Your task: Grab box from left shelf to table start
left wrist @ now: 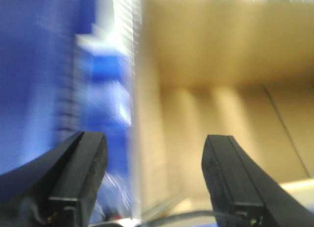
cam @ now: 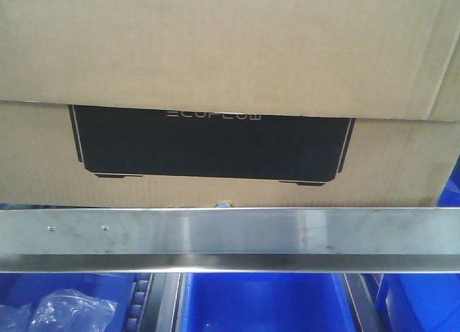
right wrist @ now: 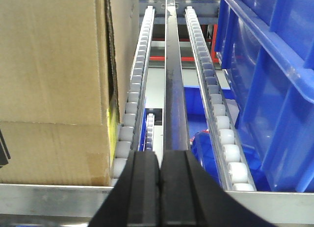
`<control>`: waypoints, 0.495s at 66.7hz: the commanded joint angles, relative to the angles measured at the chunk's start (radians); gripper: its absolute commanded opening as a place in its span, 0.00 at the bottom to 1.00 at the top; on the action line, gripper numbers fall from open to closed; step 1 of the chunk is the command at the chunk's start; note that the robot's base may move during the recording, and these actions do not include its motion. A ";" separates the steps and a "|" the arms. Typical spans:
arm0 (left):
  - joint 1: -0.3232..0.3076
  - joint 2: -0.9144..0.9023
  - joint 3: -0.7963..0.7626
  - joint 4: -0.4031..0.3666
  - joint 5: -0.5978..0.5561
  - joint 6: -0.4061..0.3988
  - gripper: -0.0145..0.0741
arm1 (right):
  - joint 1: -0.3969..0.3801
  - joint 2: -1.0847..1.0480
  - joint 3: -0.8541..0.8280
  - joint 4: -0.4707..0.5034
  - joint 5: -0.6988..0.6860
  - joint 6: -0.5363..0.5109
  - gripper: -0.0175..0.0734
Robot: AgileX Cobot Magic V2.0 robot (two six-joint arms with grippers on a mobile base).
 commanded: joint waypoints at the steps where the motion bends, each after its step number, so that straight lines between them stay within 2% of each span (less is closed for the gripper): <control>1: -0.046 0.075 -0.093 0.033 -0.009 0.007 0.53 | -0.002 -0.008 0.002 -0.009 -0.088 -0.003 0.25; 10: -0.049 0.211 -0.196 0.059 0.087 -0.027 0.53 | -0.002 -0.008 0.002 -0.009 -0.088 -0.003 0.25; 20: -0.049 0.340 -0.303 0.128 0.212 -0.158 0.53 | -0.002 -0.008 0.002 -0.009 -0.088 -0.003 0.25; 33: -0.049 0.451 -0.379 0.145 0.285 -0.185 0.53 | -0.002 -0.008 0.002 -0.009 -0.088 -0.003 0.25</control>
